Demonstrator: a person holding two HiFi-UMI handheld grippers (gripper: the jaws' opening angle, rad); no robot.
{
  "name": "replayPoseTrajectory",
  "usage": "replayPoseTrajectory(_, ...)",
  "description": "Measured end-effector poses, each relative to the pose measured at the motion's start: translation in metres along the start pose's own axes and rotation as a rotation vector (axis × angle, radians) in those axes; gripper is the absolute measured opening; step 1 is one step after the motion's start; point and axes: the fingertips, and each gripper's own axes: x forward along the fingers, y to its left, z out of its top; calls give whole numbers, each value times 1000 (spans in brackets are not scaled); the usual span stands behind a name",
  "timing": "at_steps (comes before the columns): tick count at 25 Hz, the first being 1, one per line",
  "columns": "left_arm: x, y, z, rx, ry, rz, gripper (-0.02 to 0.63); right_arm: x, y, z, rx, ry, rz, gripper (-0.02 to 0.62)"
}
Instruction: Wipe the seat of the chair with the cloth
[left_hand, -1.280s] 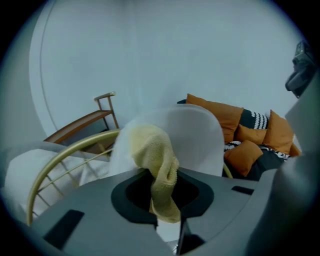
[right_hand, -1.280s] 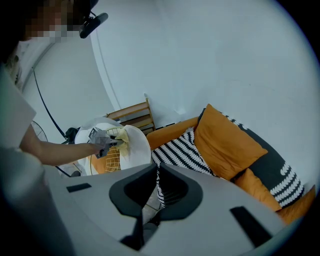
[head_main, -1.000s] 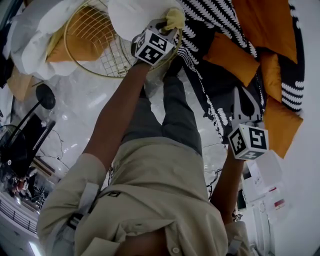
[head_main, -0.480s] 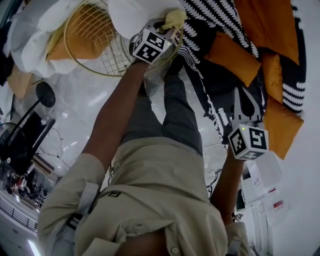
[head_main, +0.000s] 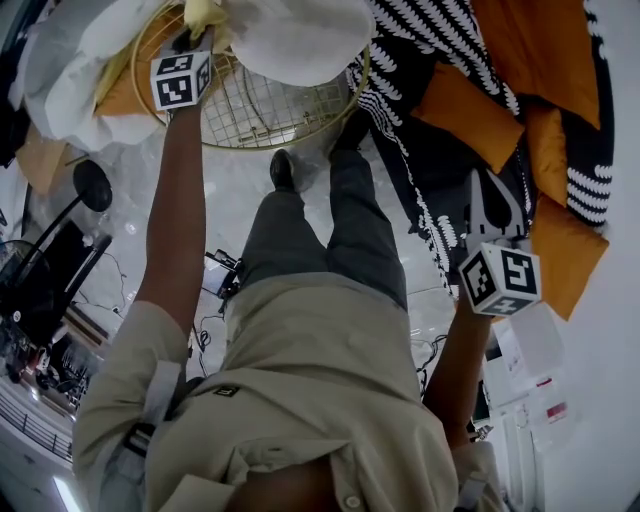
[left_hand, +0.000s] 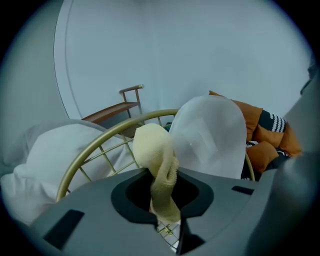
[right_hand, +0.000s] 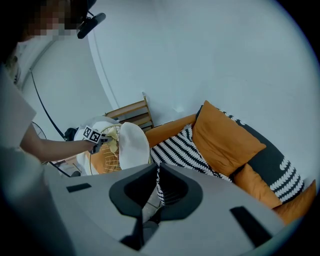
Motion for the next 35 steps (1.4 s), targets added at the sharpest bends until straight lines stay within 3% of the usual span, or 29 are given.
replayPoseTrajectory(3, 3, -5, 2, 19, -3, -14, 77, 0, -1, -3, 3, 3, -5, 28)
replayPoseTrajectory(6, 13, -37, 1, 33, 6, -67, 77, 0, -2, -5, 9, 5, -10, 28)
replayPoseTrajectory(12, 36, -168, 0, 115, 17, -295, 77, 2, -2, -8, 13, 19, -9, 28)
replayPoseTrajectory(17, 42, -279, 1, 136, 31, -497, 77, -2, -11, -2, 1, 17, -29, 28)
replayPoseTrajectory(21, 37, -323, -4, 182, 42, -581, 77, -1, -12, -6, 6, 30, -35, 28)
replayPoseTrajectory(24, 38, -314, -9, 179, 50, -566, 77, 3, -9, -8, 8, 36, -27, 28)
replayPoseTrajectory(28, 43, -265, -17, 152, 62, -493, 77, 7, -4, -7, 5, 38, -12, 28)
replayPoseTrajectory(31, 45, -194, -30, 114, 78, -381, 77, 6, -3, -5, 2, 34, -9, 28)
replayPoseTrajectory(35, 37, -71, -48, 0, 100, -158, 77, 3, -6, -12, 5, 36, -15, 28)
